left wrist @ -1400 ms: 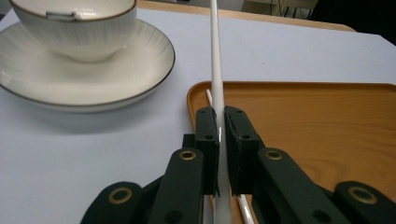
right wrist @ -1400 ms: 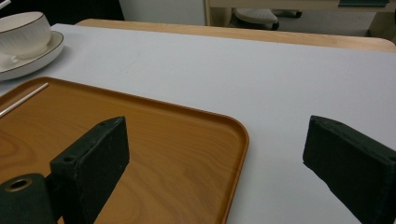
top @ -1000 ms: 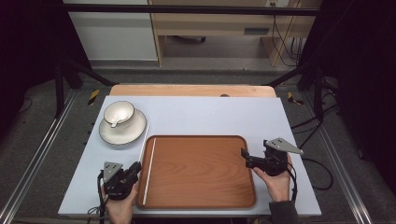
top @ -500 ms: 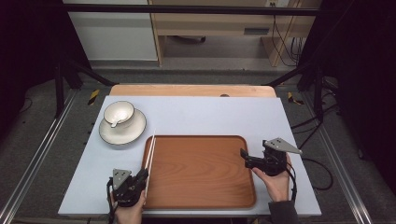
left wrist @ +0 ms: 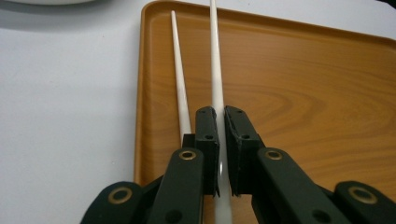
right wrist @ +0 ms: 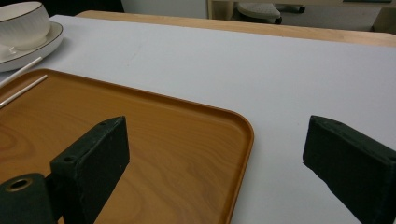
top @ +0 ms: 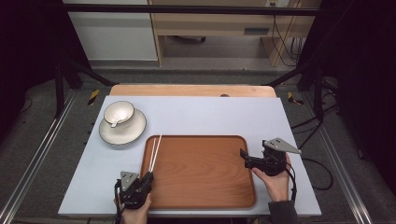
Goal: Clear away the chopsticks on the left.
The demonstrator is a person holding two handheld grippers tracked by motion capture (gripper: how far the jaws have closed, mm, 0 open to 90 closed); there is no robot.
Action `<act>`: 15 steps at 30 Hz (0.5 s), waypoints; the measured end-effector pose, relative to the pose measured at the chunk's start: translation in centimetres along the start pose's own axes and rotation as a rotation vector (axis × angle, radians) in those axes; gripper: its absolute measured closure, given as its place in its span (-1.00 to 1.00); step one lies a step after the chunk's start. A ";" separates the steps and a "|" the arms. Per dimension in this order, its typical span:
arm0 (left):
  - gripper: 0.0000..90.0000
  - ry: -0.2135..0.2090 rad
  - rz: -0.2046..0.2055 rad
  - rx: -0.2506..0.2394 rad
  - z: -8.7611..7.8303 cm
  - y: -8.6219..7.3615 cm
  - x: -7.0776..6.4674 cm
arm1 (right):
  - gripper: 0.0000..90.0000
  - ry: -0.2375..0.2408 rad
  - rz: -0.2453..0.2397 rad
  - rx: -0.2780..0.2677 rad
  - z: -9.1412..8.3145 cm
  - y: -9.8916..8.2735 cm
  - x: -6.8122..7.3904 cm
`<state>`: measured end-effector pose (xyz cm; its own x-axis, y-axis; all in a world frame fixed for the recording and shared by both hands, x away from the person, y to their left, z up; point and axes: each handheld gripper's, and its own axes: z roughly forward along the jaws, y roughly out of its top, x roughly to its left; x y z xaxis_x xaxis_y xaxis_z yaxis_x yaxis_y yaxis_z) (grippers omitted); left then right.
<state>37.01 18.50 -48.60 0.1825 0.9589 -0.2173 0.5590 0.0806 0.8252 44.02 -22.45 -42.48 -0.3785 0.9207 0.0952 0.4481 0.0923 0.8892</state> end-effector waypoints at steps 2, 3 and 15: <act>0.87 0.003 0.004 0.005 0.2 -0.1 -0.2 | -0.84 0.001 0.000 0.000 0.0 0.0 0.0; 0.87 0.007 0.011 0.009 0.3 -0.1 -0.3 | -0.84 -0.001 -0.007 0.001 0.1 0.0 -0.1; 0.87 0.029 0.028 0.039 0.7 -0.3 -0.5 | -0.84 0.001 -0.003 0.004 0.1 0.0 0.0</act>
<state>37.33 17.82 -49.07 0.1751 0.9682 -0.1789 0.5856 0.0437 0.8094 44.10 -22.40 -42.57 -0.3809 0.9200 0.0926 0.4498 0.0969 0.8878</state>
